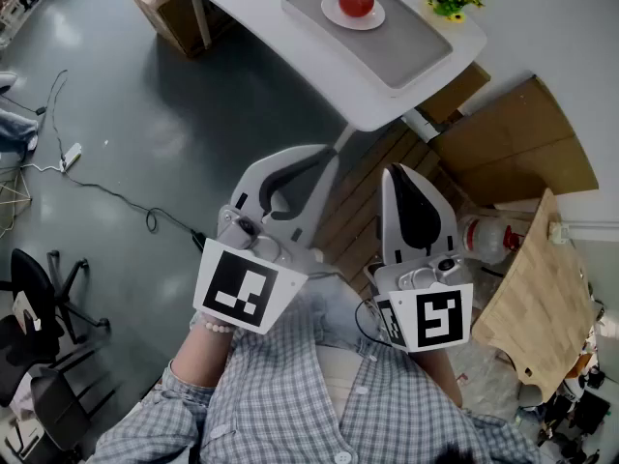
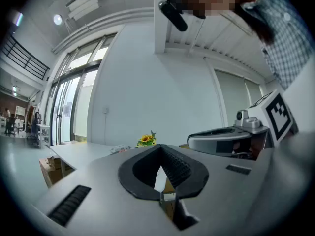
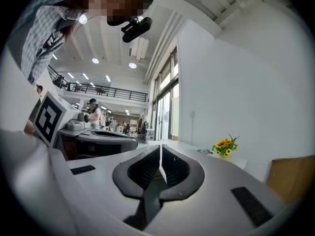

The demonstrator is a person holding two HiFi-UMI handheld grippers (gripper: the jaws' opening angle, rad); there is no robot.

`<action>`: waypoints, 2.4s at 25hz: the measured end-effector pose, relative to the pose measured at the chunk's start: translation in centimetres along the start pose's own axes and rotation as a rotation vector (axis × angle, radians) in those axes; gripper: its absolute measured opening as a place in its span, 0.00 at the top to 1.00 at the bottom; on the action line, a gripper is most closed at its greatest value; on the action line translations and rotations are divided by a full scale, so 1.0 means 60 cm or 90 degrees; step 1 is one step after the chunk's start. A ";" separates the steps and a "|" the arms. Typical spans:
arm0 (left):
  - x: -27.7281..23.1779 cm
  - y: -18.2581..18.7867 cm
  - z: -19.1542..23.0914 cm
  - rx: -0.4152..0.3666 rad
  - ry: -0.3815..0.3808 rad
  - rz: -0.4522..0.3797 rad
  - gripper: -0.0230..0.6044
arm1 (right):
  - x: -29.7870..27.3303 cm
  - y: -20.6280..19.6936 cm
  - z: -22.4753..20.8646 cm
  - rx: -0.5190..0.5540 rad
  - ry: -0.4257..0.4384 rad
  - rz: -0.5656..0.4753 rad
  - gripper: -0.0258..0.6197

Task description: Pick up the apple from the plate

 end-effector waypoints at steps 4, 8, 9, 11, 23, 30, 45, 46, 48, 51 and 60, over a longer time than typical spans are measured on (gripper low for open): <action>-0.002 -0.001 0.001 -0.002 0.001 -0.001 0.95 | -0.003 -0.001 -0.002 0.001 -0.001 0.000 0.91; -0.001 -0.005 0.005 0.009 0.003 0.004 0.95 | -0.005 -0.003 -0.008 -0.012 -0.016 0.002 0.91; -0.002 -0.007 0.008 0.013 0.004 0.006 0.95 | -0.006 -0.004 -0.011 -0.016 -0.020 0.002 0.91; -0.005 -0.012 0.014 0.015 0.006 0.010 0.95 | -0.010 -0.006 -0.016 -0.019 -0.027 0.004 0.91; -0.050 -0.038 0.080 0.026 0.003 0.030 0.95 | -0.090 -0.022 -0.036 -0.033 -0.034 0.023 0.91; -0.103 -0.070 0.168 0.037 0.009 0.049 0.95 | -0.186 -0.036 -0.061 -0.042 -0.042 0.040 0.91; -0.195 -0.044 0.503 0.047 0.002 0.074 0.95 | -0.496 0.059 -0.061 -0.054 -0.083 0.063 0.91; -0.197 -0.038 0.523 0.049 0.000 0.077 0.95 | -0.512 0.070 -0.058 -0.056 -0.090 0.063 0.91; -0.199 -0.030 0.555 0.052 -0.006 0.081 0.95 | -0.535 0.090 -0.052 -0.057 -0.104 0.062 0.91; -0.200 -0.023 0.585 0.049 -0.016 0.083 0.95 | -0.550 0.110 -0.047 -0.052 -0.124 0.058 0.91; -0.225 -0.016 0.597 0.073 -0.039 0.065 0.95 | -0.544 0.125 -0.077 -0.039 -0.185 0.072 0.91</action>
Point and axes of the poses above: the fingertips, and each gripper's own axes: x backward along the fingers, z to its left, y out of its top, the point moved 6 cm from there along x, backward along the fingers, and after that the axes turned 8 degrees about -x, right-handed, at the moved point
